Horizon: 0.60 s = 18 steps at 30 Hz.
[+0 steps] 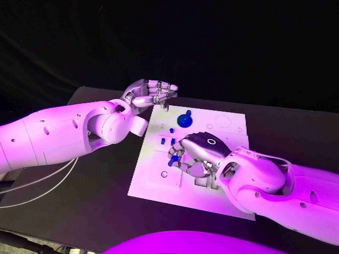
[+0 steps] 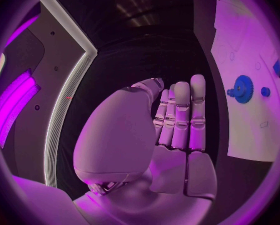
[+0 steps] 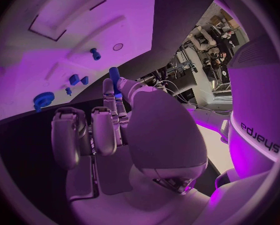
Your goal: Assemble the parts on the task board
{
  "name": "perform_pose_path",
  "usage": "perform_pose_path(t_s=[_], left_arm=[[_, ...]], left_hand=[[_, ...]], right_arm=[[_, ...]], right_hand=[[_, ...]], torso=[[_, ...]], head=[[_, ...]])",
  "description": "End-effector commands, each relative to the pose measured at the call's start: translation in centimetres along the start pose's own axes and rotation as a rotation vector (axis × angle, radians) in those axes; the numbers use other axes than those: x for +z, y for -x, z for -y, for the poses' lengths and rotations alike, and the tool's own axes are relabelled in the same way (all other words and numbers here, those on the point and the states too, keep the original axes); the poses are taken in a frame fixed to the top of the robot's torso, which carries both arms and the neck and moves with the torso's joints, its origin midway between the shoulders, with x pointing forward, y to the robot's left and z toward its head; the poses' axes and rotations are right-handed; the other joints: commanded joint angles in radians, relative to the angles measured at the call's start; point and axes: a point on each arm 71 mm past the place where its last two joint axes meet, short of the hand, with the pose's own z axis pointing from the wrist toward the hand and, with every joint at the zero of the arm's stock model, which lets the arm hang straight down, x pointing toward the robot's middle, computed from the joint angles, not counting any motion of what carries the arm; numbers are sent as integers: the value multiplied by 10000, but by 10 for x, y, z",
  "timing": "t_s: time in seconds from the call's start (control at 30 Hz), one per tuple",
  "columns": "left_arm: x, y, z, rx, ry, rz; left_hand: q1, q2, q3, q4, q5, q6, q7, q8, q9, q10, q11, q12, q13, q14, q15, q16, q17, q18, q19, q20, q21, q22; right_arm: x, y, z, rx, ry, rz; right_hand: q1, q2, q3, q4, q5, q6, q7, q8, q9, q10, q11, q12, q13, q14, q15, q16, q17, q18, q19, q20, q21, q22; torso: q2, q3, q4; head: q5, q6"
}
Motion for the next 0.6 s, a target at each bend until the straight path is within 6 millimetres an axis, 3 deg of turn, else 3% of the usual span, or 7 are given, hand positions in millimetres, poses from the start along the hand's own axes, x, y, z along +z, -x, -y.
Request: perform_pose_path(t_s=[0.03,0.23,0.43,0.6], left_arm=[[1,-3,1,-98,-71,-196],[2,-5,1,-110,-69,-229],[2,-5,1,-109,-60,-231],[2,-5,1,-115,-56,-247]], left_hand=[[-84,-27,58,22,10,-48,5,-67,-14,-50,-7,61,14,-43,58,-29,-15,65,-22,8,-65,-17],[-93,-27,60,23,9,-53,7,-68,-14,-57,-4,67,15,-44,60,-28,-18,64,-22,10,-68,-18],[-93,-27,60,23,9,-53,7,-68,-14,-57,-4,67,15,-44,60,-28,-18,64,-22,10,-68,-18],[-93,-27,60,23,9,-53,7,-68,-14,-57,-4,67,15,-44,60,-28,-18,64,-22,10,-68,-18]], right_arm=[[5,-9,-4,-54,409,68],[12,-22,-6,8,474,-148],[14,-28,-3,-49,362,-363],[15,-31,-2,-94,317,-543]], right_hand=[[-43,-60,67,-1,53,52,53,361,431,64,-22,-45,9,322,-69,34,-12,-167,524,-62,-10,2088],[-55,-83,102,-44,72,39,62,369,444,59,-16,-63,10,324,-65,40,-2,-168,527,-60,-5,2092],[-57,-87,110,-55,76,38,63,372,448,61,-15,-65,11,325,-64,42,2,-168,526,-59,-7,2091],[-58,-91,118,-67,79,37,64,375,451,63,-14,-68,11,325,-63,43,3,-170,530,-58,3,2096]], torso=[[17,8,-12],[16,4,13],[23,9,-31],[26,15,-33]], head=[[97,-12],[141,-60],[191,-97],[201,-132]])
